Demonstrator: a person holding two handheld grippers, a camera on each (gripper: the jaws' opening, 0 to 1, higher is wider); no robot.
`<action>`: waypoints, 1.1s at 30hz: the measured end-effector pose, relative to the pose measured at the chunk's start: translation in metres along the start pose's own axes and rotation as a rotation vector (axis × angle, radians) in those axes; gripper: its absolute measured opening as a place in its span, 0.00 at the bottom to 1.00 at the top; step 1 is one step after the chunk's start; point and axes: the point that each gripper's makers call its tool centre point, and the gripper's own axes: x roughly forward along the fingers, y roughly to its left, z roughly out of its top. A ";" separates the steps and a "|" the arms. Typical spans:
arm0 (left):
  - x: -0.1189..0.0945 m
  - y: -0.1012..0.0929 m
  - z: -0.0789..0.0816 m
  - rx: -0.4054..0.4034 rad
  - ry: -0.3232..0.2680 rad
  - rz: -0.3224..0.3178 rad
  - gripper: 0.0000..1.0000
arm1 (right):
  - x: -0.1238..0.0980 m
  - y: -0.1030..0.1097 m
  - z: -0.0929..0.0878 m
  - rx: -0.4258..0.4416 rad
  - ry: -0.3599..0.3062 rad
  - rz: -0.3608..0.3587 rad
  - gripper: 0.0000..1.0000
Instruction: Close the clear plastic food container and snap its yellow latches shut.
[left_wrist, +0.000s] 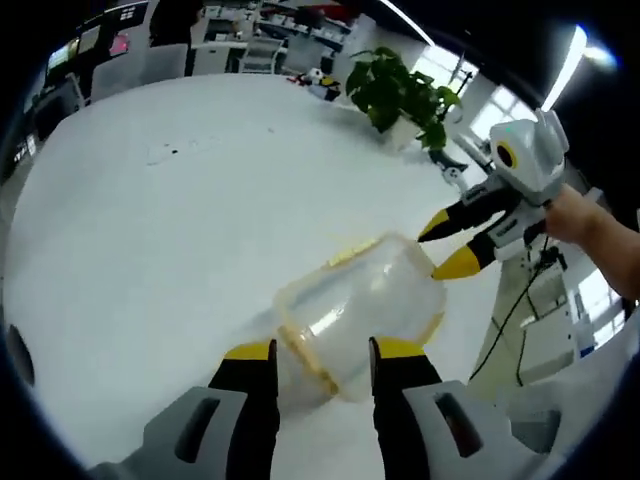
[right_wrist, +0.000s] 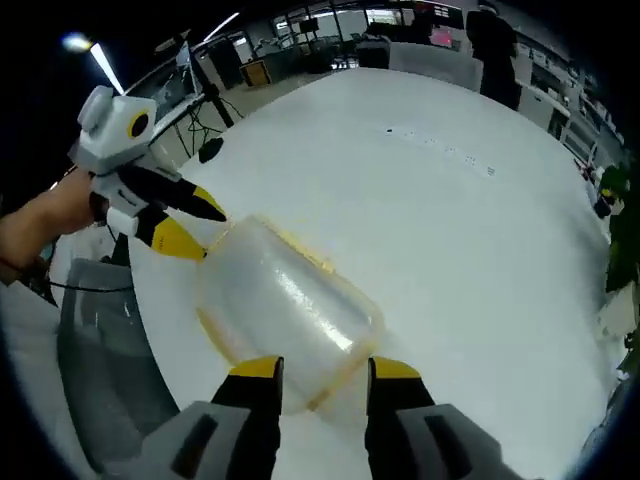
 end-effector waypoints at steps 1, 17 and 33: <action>0.000 0.000 0.000 0.007 0.001 -0.001 0.35 | 0.001 0.000 0.001 -0.005 0.006 0.003 0.29; -0.006 0.000 0.004 0.180 0.054 0.003 0.29 | -0.001 0.006 0.004 -0.273 0.097 0.044 0.24; -0.004 -0.006 0.003 0.396 0.138 -0.048 0.24 | 0.001 0.016 0.004 -0.422 0.147 0.086 0.23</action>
